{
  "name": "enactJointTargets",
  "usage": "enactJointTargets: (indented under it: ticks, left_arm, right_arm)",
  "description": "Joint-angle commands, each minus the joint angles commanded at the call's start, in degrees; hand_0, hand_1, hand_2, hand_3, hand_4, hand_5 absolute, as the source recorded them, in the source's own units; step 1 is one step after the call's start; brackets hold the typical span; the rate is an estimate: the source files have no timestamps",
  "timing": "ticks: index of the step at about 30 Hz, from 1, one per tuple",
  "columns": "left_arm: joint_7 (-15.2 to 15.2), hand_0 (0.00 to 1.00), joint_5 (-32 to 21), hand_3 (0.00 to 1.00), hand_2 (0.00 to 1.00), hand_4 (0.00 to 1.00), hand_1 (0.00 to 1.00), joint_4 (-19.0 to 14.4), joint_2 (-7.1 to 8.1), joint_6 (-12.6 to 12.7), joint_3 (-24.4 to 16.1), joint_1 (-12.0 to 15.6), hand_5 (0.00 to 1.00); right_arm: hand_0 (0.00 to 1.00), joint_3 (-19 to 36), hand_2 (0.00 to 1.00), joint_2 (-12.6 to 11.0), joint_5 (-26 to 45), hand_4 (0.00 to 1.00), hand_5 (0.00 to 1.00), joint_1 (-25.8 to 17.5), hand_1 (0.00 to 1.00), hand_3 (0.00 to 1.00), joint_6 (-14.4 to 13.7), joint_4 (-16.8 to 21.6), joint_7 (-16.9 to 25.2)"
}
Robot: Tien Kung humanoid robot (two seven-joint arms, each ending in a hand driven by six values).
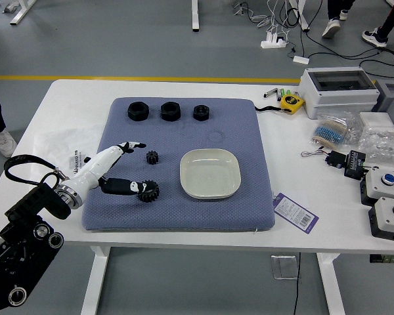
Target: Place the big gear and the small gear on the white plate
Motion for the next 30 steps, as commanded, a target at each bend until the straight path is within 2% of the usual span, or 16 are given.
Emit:
enactJointTargets:
  ticks: [2, 3, 8, 9, 14, 15, 21, 22, 26, 27, 30]
  left_arm:
    - [0.0, 0.836, 0.34, 0.859, 0.928, 0.998, 0.851, 0.13, 0.1, -0.12, 0.31, -0.13, 0.262]
    - [0.13, 0.763, 0.98, 0.827, 0.876, 0.998, 0.796, 0.52, 0.4, -0.51, 1.25, -0.55, 0.242]
    - [0.62, 0.763, 1.09, 0.827, 0.876, 0.998, 0.796, 1.74, 0.97, -1.18, 4.11, -1.87, 0.242]
    - [0.64, 0.748, 1.07, 0.807, 0.842, 0.998, 0.764, 1.99, 0.99, -1.19, 4.57, -2.09, 0.218]
    - [0.69, 0.748, 1.37, 0.807, 0.842, 0.998, 0.764, 4.31, 0.86, -0.42, 7.0, -3.67, 0.218]
    - [0.7, 0.724, 1.38, 0.763, 0.788, 0.915, 0.711, 4.51, 0.84, -0.37, 7.16, -3.8, 0.126]
    - [0.81, 0.724, 1.6, 0.763, 0.788, 0.915, 0.711, 6.89, 0.23, 0.08, 8.02, -5.25, 0.126]
    - [0.88, 0.697, 1.68, 0.735, 0.746, 0.826, 0.673, 7.34, 0.1, 0.08, 8.18, -5.49, 0.078]
    - [1.12, 0.697, 1.7, 0.735, 0.746, 0.826, 0.673, 8.36, -0.22, 0.32, 8.87, -6.14, 0.078]
    - [1.17, 0.608, 1.79, 0.688, 0.643, 0.704, 0.602, 8.72, -0.33, 0.39, 9.06, -6.36, 0.044]
    - [1.41, 0.608, 2.35, 0.688, 0.643, 0.704, 0.602, 9.55, -0.53, 0.49, 9.53, -6.88, 0.044]
  right_arm:
    - [0.684, -0.03, 0.738, -0.01, 0.06, 0.808, 0.724, 0.03, 0.656, 0.601, 0.0, 0.0, 0.02]
    - [0.683, -0.07, 0.738, -0.03, 0.22, 0.807, 0.724, 0.08, 0.657, 0.601, 0.0, 0.01, 0.04]
    - [0.683, -0.06, 0.738, -0.09, 0.17, 0.807, 0.724, 0.21, 0.657, 0.601, 0.01, 0.02, 0.01]
    - [0.684, -0.03, 0.738, -0.08, 0.15, 0.807, 0.722, 0.22, 0.657, 0.601, 0.0, 0.02, -0.01]
    - [0.684, 0.09, 0.738, -0.08, -0.15, 0.807, 0.722, 0.41, 0.657, 0.601, -0.03, 0.04, -0.13]
    - [0.685, 0.1, 0.738, -0.08, -0.18, 0.807, 0.722, 0.43, 0.657, 0.601, -0.03, 0.05, -0.14]
    - [0.685, 0.21, 0.738, -0.1, -0.42, 0.807, 0.722, 0.56, 0.657, 0.601, -0.04, 0.07, -0.25]
    - [0.685, 0.22, 0.738, -0.1, -0.44, 0.807, 0.722, 0.59, 0.657, 0.601, -0.04, 0.07, -0.26]
    - [0.685, 0.29, 0.738, -0.12, -0.59, 0.807, 0.722, 0.63, 0.657, 0.601, -0.02, 0.08, -0.3]
    - [0.684, 0.32, 0.739, -0.13, -0.67, 0.807, 0.722, 0.64, 0.657, 0.6, -0.01, 0.09, -0.33]
    - [0.684, 0.38, 0.739, -0.14, -0.79, 0.807, 0.722, 0.68, 0.657, 0.6, -0.01, 0.09, -0.36]
